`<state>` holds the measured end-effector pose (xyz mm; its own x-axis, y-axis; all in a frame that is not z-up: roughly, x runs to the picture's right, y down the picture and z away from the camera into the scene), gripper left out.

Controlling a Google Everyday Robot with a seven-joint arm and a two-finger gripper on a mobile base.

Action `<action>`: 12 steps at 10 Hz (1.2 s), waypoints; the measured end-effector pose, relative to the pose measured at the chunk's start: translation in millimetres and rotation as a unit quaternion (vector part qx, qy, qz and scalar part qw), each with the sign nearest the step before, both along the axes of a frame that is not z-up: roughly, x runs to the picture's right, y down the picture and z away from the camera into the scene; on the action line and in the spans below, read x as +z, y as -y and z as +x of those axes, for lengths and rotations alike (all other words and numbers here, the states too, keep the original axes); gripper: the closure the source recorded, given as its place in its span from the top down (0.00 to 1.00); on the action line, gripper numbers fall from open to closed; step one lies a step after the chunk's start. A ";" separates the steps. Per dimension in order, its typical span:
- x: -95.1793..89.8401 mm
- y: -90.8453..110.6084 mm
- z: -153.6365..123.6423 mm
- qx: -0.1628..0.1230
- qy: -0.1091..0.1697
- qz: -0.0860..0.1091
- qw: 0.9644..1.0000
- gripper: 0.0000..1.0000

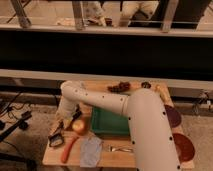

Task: Wipe red bowl with brush

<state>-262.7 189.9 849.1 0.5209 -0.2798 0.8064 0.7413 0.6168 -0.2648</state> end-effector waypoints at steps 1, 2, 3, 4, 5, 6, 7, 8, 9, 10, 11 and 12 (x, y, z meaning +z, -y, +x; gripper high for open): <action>0.2 -1.0 -0.2 -0.003 0.001 -0.003 1.000 0.58; 0.5 -2.1 -0.2 -0.005 0.002 -0.005 1.000 0.53; 0.0 -2.5 -0.1 -0.004 0.002 -0.006 1.000 0.46; 0.1 -2.7 0.3 -0.006 0.002 -0.006 1.000 0.34; 0.9 -2.5 0.6 -0.007 0.002 -0.004 1.000 0.26; 0.0 -2.2 0.3 -0.007 0.005 -0.005 1.000 0.15; -1.6 -2.7 -0.2 -0.008 0.007 -0.007 1.000 0.07; -4.2 -3.1 -0.8 -0.010 0.010 -0.008 1.000 0.03; -7.3 -1.4 -1.6 -0.008 0.014 -0.008 1.000 0.03; -11.5 2.5 -1.4 -0.002 0.018 -0.005 1.000 0.03; -18.8 8.4 -1.6 0.005 0.024 0.000 1.000 0.03; -29.7 18.3 -1.0 0.015 0.031 0.008 0.999 0.03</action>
<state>-263.6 171.5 819.4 0.4779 -0.2784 0.8331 0.7369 0.6434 -0.2077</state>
